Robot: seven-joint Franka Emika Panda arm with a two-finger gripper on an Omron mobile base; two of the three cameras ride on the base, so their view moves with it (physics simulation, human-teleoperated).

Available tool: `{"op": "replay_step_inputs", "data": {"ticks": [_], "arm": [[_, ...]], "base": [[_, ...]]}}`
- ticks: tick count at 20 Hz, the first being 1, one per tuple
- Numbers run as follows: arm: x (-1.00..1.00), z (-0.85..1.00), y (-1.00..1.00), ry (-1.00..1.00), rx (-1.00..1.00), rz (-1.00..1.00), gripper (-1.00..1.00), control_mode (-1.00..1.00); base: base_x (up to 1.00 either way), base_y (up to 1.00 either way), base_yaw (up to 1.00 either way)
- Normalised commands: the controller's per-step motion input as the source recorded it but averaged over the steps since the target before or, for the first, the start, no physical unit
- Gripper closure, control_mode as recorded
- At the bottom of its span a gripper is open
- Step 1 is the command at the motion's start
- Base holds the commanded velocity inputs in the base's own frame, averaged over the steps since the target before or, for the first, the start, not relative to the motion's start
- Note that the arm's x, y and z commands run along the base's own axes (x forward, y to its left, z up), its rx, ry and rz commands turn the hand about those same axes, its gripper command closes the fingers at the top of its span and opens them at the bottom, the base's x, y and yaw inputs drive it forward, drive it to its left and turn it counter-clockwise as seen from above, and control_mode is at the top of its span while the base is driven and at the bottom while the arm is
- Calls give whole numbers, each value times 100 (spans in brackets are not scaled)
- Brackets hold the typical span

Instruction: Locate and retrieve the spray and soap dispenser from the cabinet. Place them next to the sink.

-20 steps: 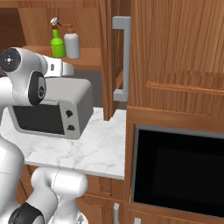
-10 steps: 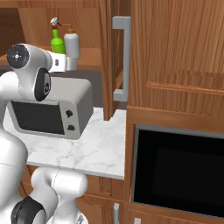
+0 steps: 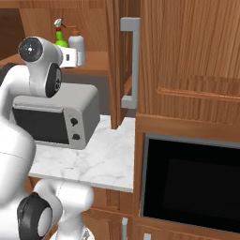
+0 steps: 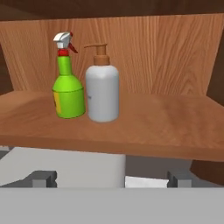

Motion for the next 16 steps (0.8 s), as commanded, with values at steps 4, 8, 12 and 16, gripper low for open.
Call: {"op": "replay_step_inputs", "data": {"ticks": [4,8,12,16], "arm": [[33,7,0,-2,0,0,-100,-100],[45,5,2,0,0,0,-100,-100],[41,13,5,0,0,-1,-100,-100],[20,17,0,0,0,-1,-100,-100]], "base": [[0,0,0],[0,0,0],[0,0,0],[0,0,0]]}}
